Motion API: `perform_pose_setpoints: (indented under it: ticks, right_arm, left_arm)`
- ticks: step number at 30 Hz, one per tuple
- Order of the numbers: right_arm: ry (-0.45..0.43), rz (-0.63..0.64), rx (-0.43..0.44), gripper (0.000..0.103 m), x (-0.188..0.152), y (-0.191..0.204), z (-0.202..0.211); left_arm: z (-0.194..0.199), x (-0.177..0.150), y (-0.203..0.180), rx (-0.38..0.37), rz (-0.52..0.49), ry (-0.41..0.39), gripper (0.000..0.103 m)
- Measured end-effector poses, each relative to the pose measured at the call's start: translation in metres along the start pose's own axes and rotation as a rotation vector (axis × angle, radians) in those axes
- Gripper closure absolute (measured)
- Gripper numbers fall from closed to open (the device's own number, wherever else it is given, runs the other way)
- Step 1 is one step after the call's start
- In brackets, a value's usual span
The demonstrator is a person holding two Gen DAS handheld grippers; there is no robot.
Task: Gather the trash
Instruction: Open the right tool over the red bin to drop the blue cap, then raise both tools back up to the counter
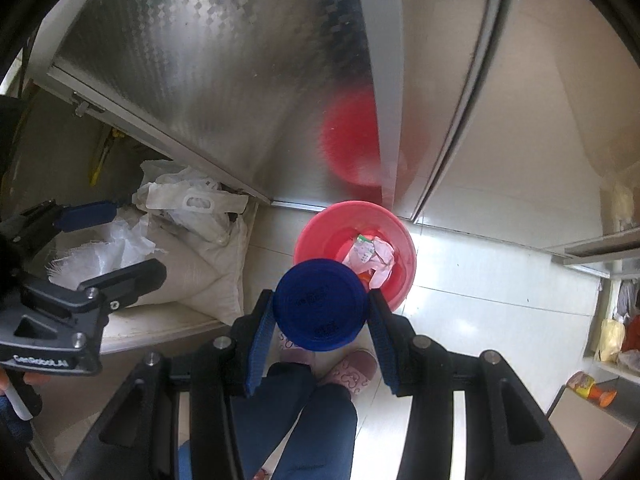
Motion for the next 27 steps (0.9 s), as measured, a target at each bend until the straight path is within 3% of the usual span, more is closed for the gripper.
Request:
perform_pose_setpoints:
  ticks: [2, 4, 5, 6, 10, 12, 14, 27]
  right_arm:
    - [-0.008, 0.008, -0.021, 0.06, 0.002, 0.001, -0.002]
    - [-0.006, 0.016, -0.042, 0.042, 0.003, 0.0, -0.003]
    - [-0.01, 0.019, -0.047, 0.021, 0.003, 0.0, -0.002]
    - [-0.021, 0.02, -0.045, 0.018, 0.003, 0.001, 0.0]
    - [-0.045, 0.027, -0.05, 0.016, 0.0, 0.003, 0.02]
    - [-0.062, 0.017, -0.048, 0.013, -0.001, 0.004, 0.035]
    - [-0.075, -0.002, -0.04, 0.012, -0.003, 0.005, 0.056]
    - [-0.248, -0.12, -0.072, 0.006, -0.009, 0.007, 0.255]
  left_arm:
    - [0.0, 0.0, 0.0, 0.006, -0.004, -0.001, 0.009]
    - [0.0, -0.001, -0.001, 0.014, -0.009, 0.003, 0.009]
    - [0.001, -0.001, -0.001, 0.014, -0.011, 0.002, 0.009]
    - [0.003, -0.002, -0.001, 0.019, -0.012, 0.003, 0.009]
    - [0.024, -0.002, -0.004, 0.043, -0.036, -0.013, 0.009]
    - [0.043, -0.001, -0.007, 0.042, -0.041, -0.033, 0.0]
    - [0.067, -0.001, -0.011, 0.037, -0.05, -0.054, 0.0]
    - [0.24, 0.023, -0.056, -0.013, -0.116, -0.246, 0.0]
Point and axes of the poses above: each gripper's, at about its wrist camera, not at the fingertips, and z roughly against the way its jaws point, y to its left, x to its top, the point moved 7 cm from there along -z, roughly the way its jaws point, and after that the axes turned 4 degrees about -z, right-handed, at the moved point
